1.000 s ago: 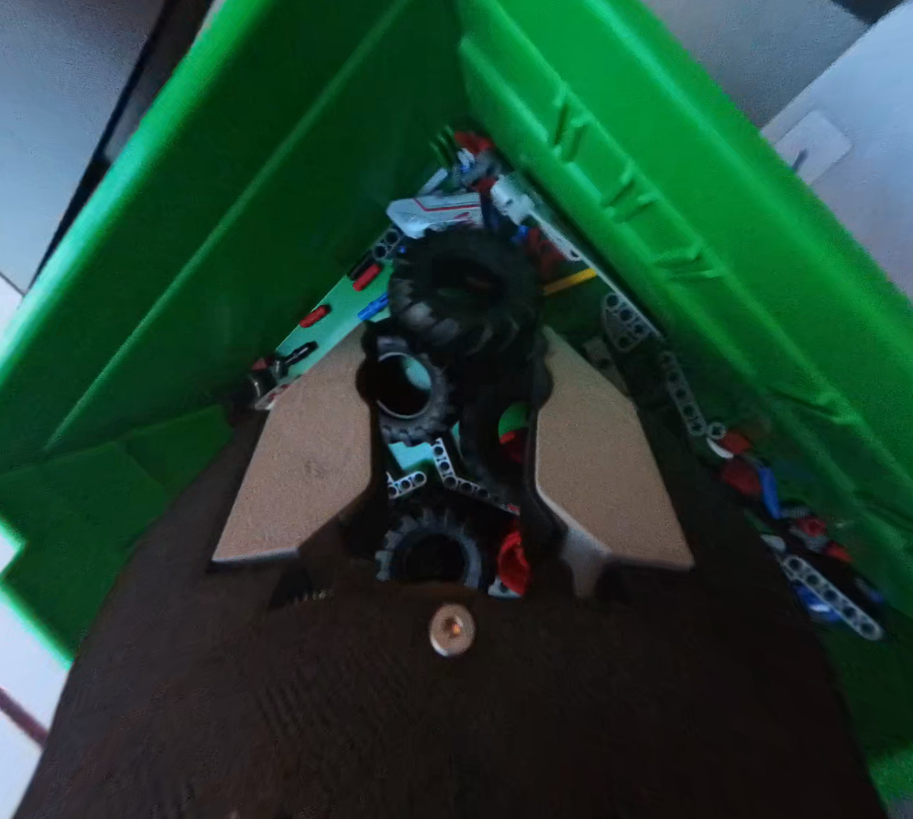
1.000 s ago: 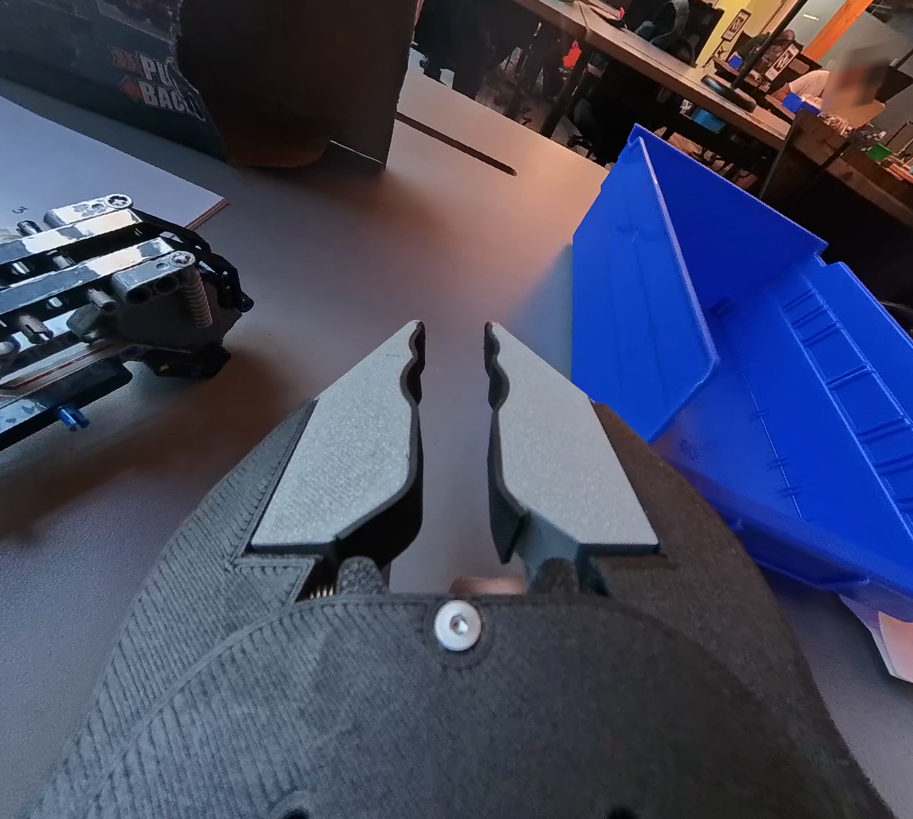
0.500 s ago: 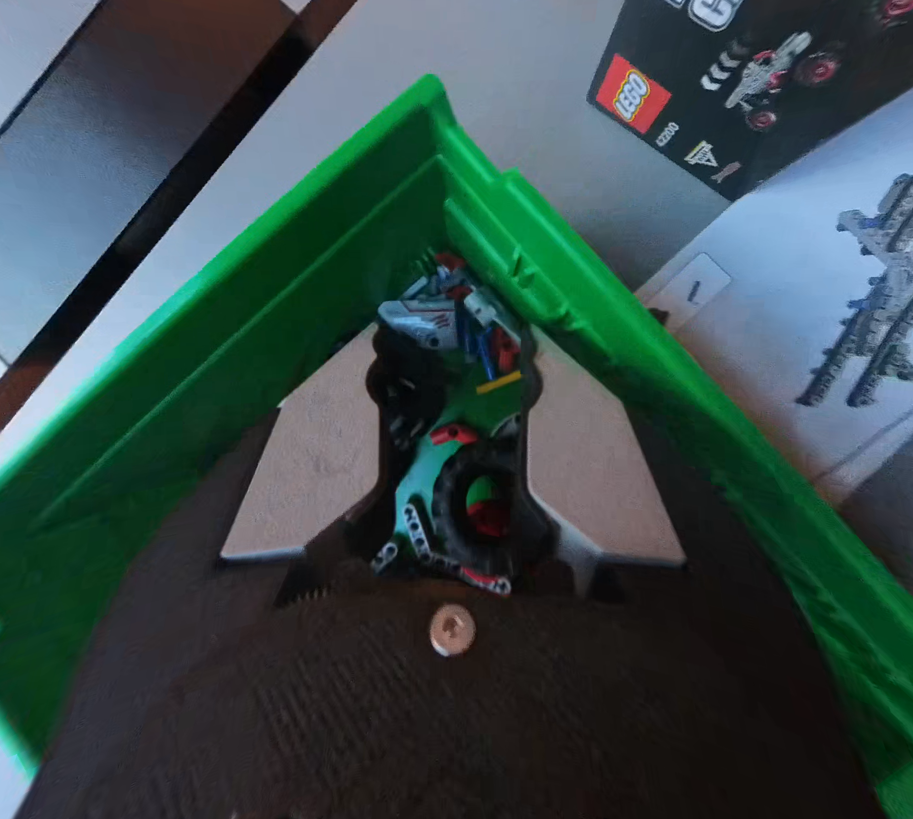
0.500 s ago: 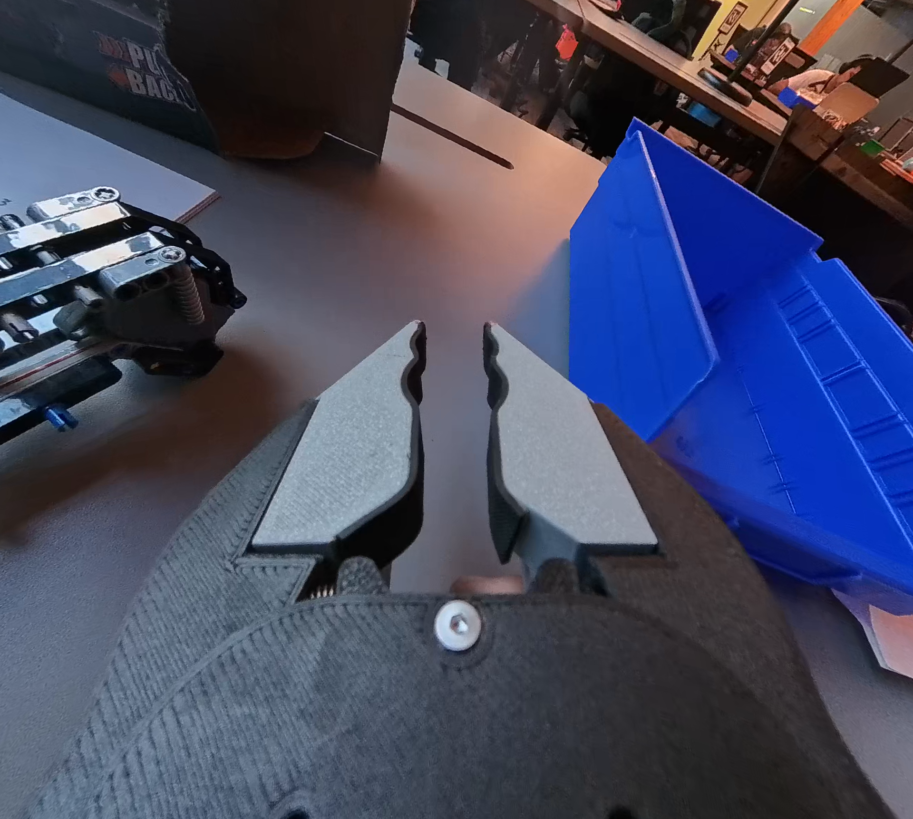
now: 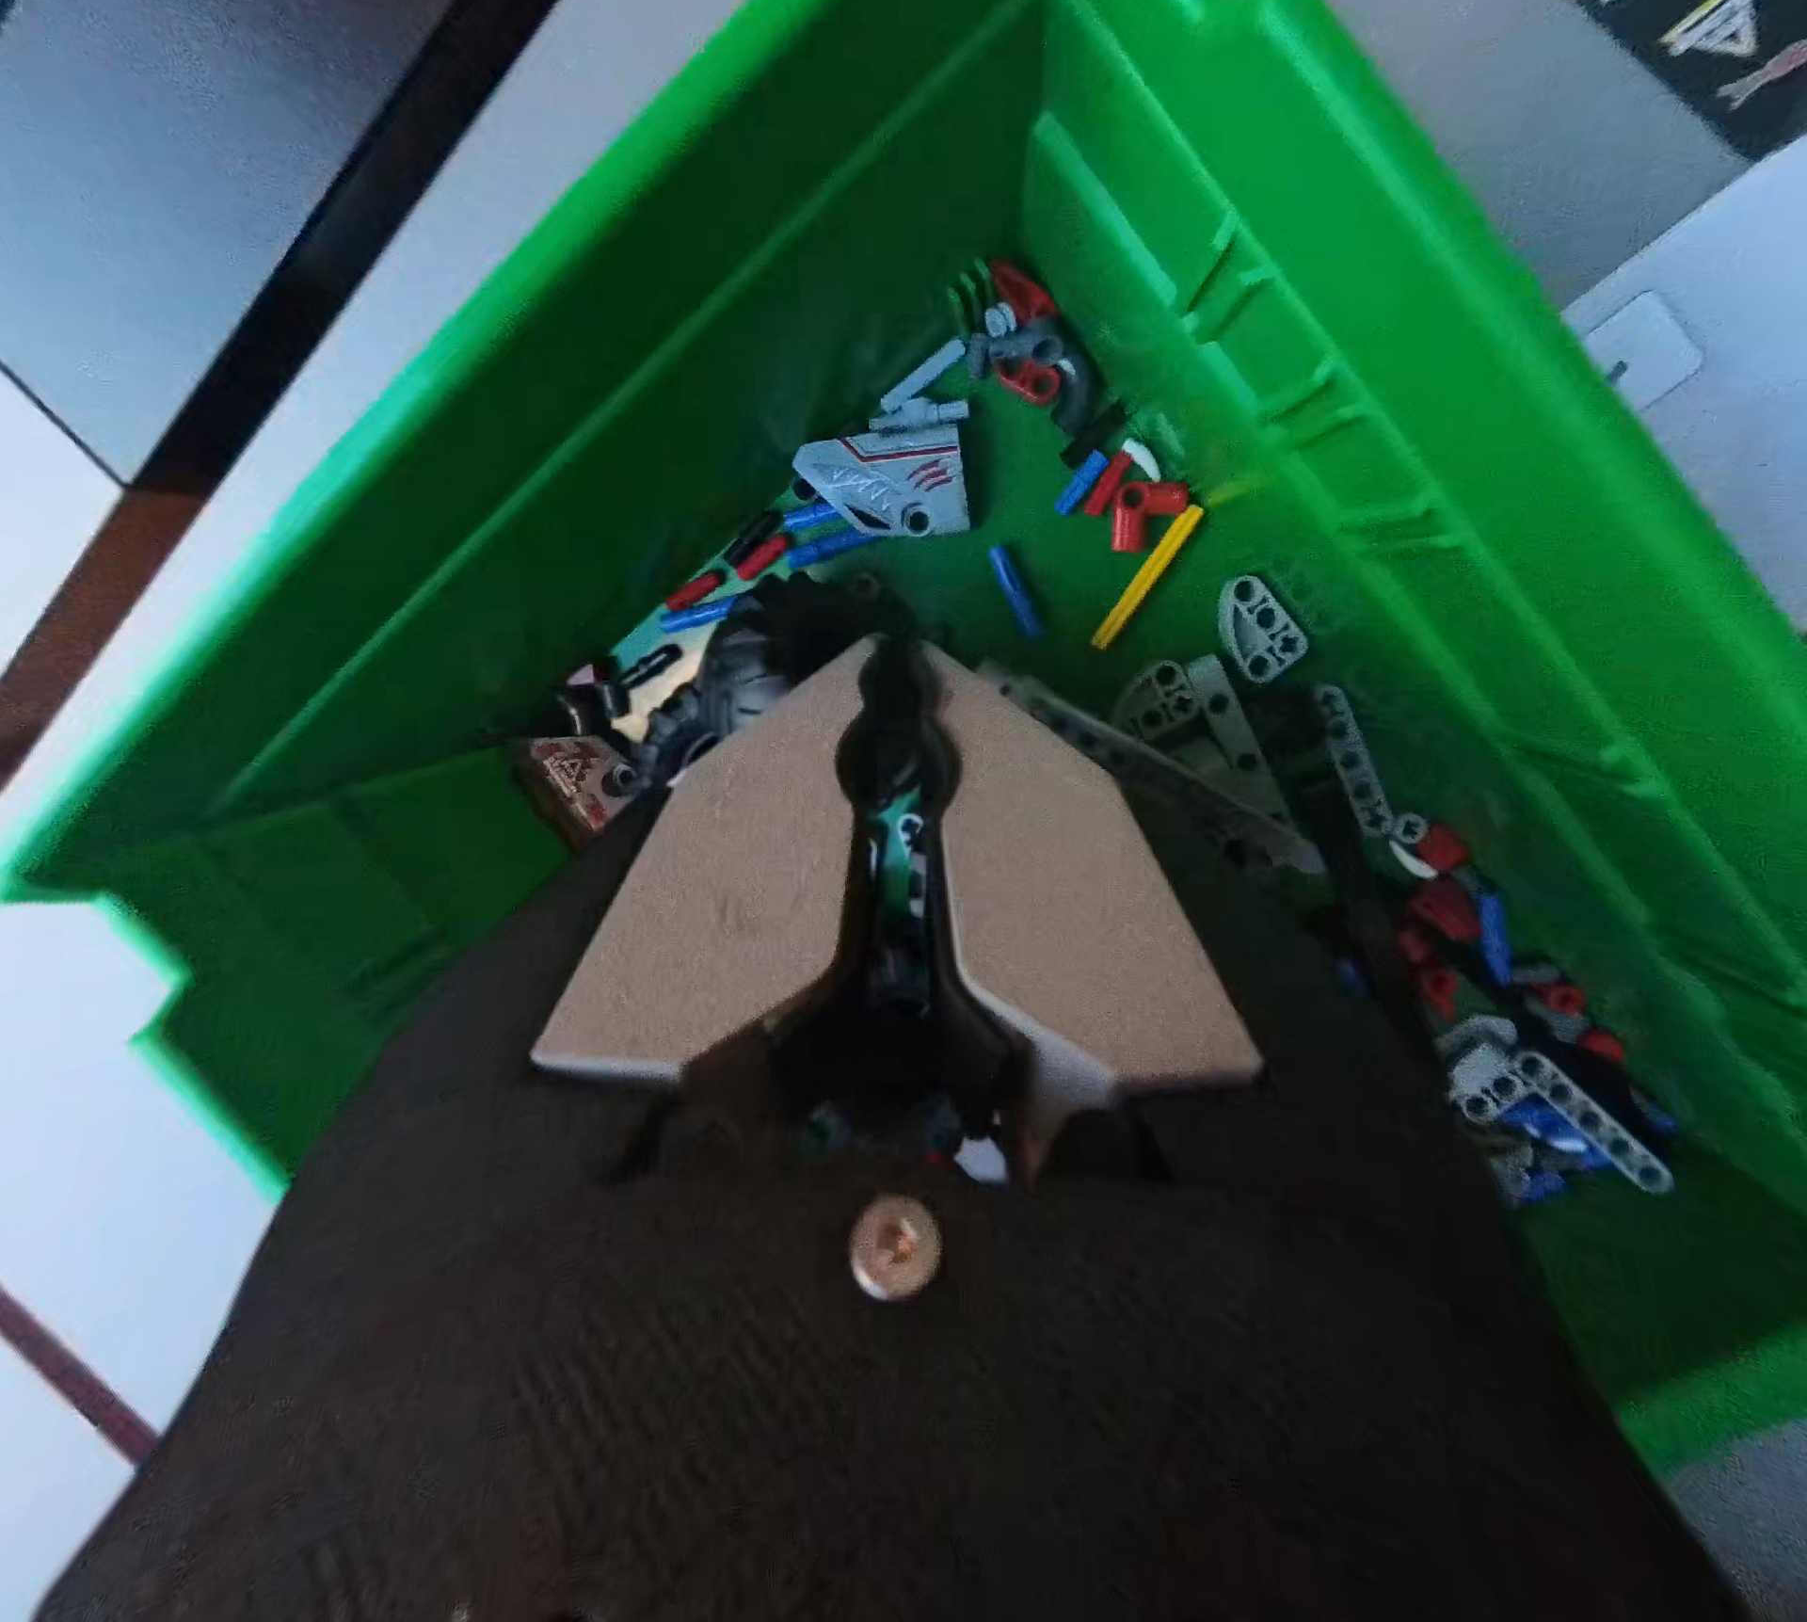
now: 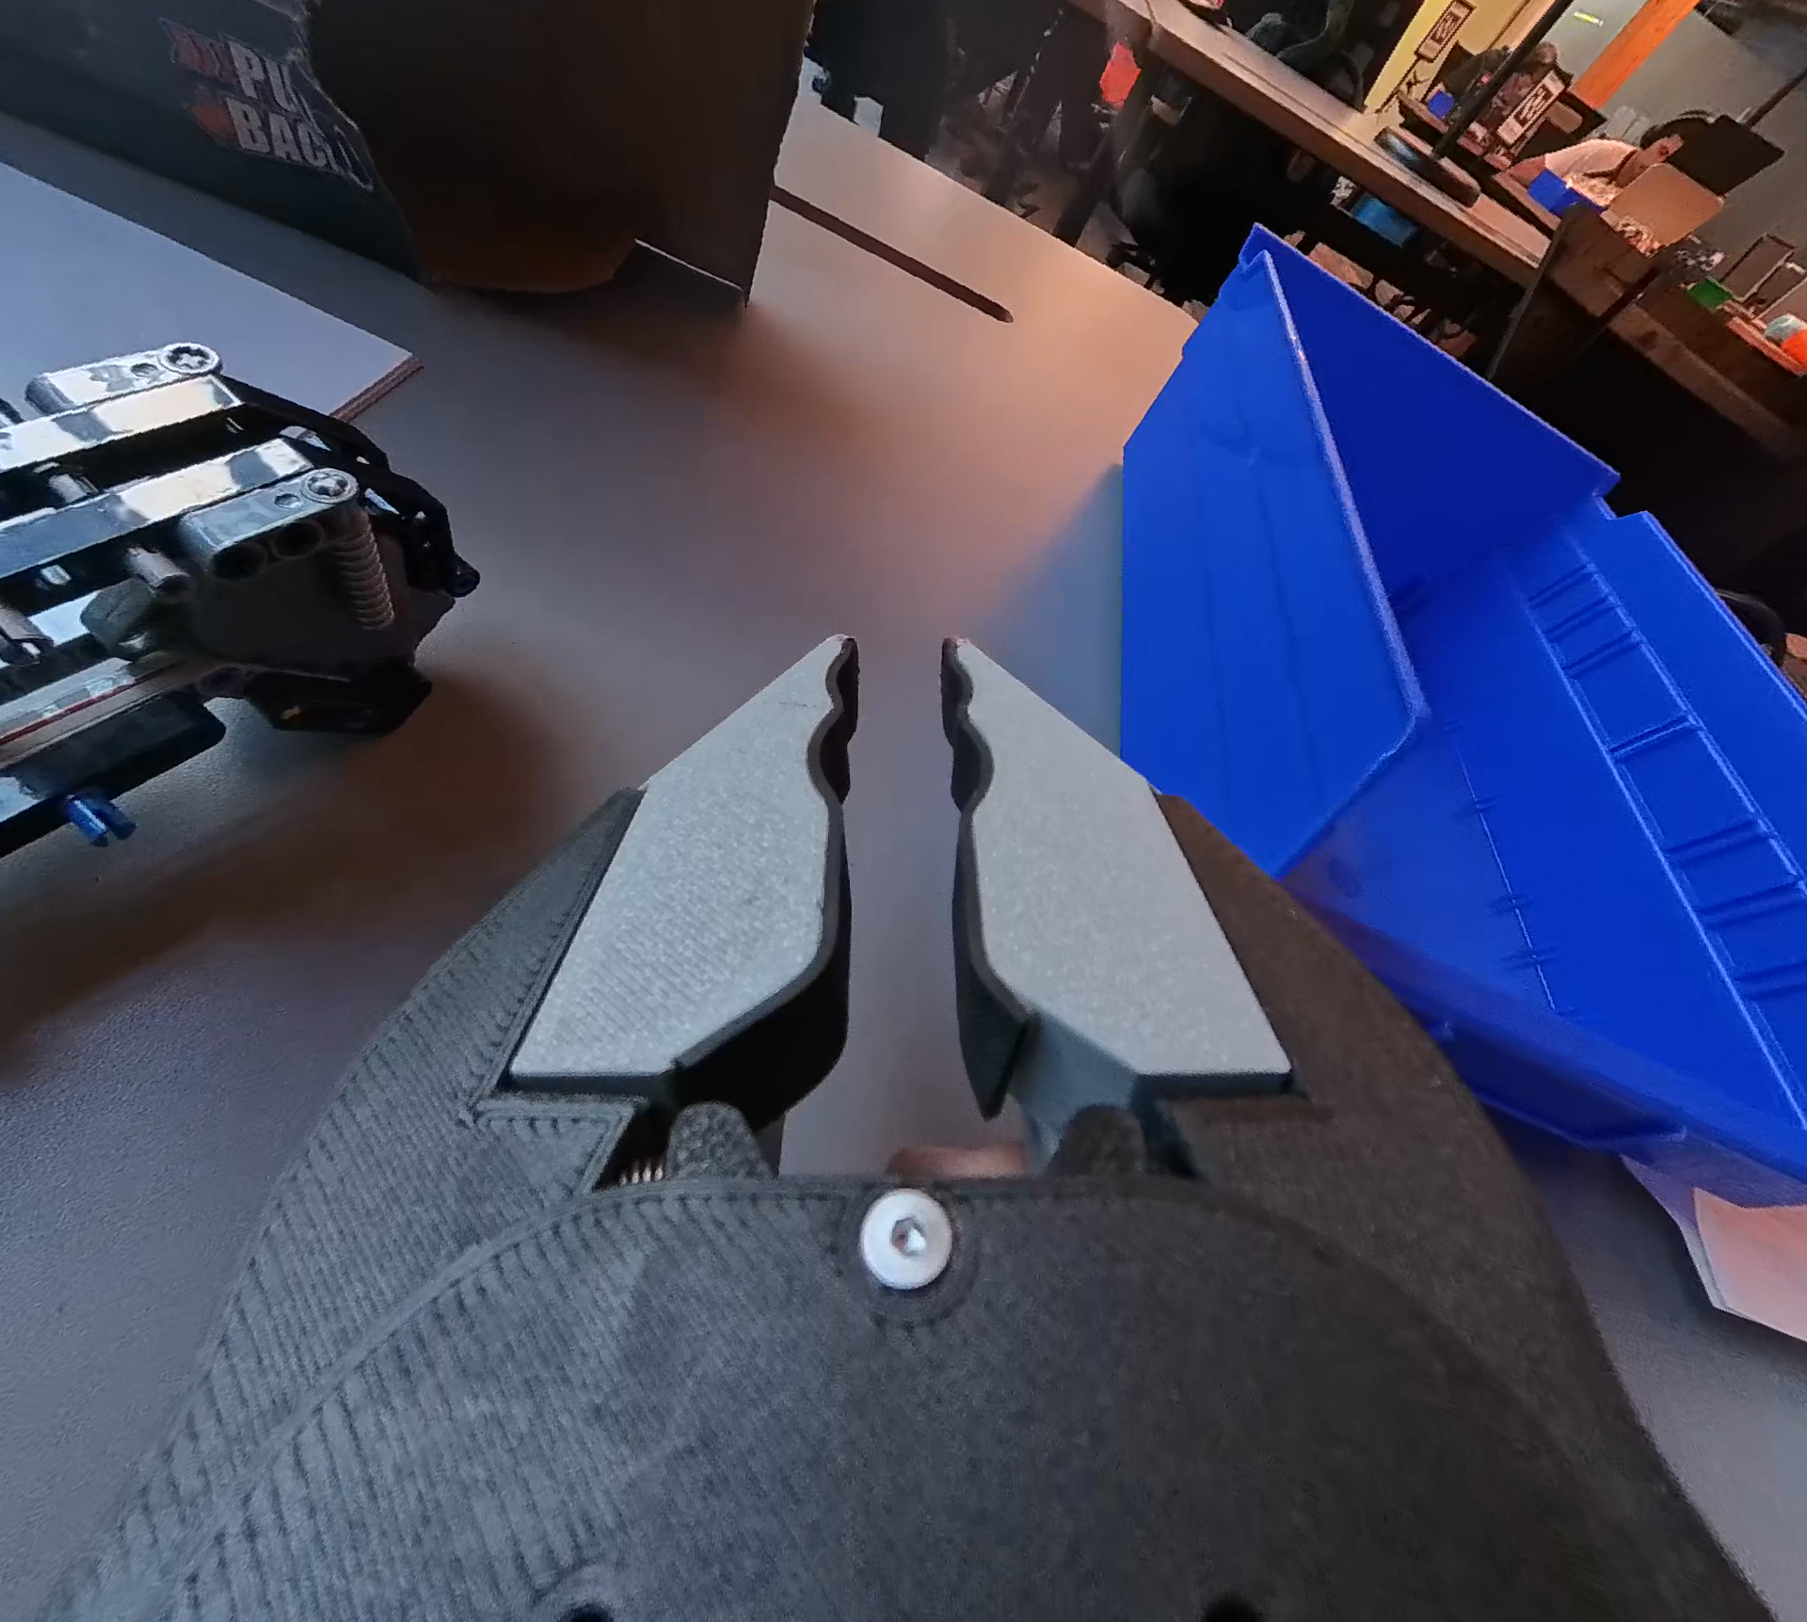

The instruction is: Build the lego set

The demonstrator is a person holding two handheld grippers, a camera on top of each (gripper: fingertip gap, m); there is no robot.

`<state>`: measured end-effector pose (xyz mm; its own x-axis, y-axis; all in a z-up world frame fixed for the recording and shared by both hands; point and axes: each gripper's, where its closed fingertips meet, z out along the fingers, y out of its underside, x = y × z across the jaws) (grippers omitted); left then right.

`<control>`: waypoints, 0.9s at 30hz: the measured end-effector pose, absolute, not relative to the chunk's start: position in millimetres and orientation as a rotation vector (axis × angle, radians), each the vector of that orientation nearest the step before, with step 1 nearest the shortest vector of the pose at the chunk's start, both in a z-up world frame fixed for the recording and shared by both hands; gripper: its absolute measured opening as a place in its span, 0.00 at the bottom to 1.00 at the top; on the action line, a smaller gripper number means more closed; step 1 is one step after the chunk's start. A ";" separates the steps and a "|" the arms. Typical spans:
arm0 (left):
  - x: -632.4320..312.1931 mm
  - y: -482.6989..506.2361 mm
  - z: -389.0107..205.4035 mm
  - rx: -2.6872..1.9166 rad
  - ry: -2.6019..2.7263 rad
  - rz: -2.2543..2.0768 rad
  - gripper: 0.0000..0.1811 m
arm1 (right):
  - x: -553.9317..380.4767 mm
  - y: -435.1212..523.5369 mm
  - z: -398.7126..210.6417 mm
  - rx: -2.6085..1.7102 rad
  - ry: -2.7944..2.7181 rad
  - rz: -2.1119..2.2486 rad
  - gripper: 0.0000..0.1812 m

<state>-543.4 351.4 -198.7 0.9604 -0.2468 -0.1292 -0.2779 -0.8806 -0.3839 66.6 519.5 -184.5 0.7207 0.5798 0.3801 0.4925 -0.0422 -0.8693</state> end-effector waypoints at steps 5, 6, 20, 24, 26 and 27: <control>-554.6 337.0 -162.7 -2.628 0.354 0.128 0.14 | 67.6 520.1 -183.9 -1.683 -0.859 0.089 0.08; -551.8 330.9 -159.8 -2.634 0.379 0.117 0.15 | 67.5 520.0 -183.9 -1.683 -0.860 0.088 0.08; -526.8 382.5 -205.0 -2.596 0.370 0.142 0.15 | 66.8 518.5 -182.0 -1.675 -0.856 0.112 0.07; -548.5 395.3 -207.3 -2.533 0.301 0.326 0.07 | 66.3 518.6 -182.1 -1.675 -0.858 0.115 0.07; -550.1 392.8 -206.0 -2.541 0.267 0.304 0.00 | 66.2 518.5 -181.9 -1.673 -0.858 0.117 0.07; -548.7 389.7 -207.8 -2.561 0.278 0.293 0.00 | 66.3 518.6 -181.7 -1.673 -0.857 0.117 0.07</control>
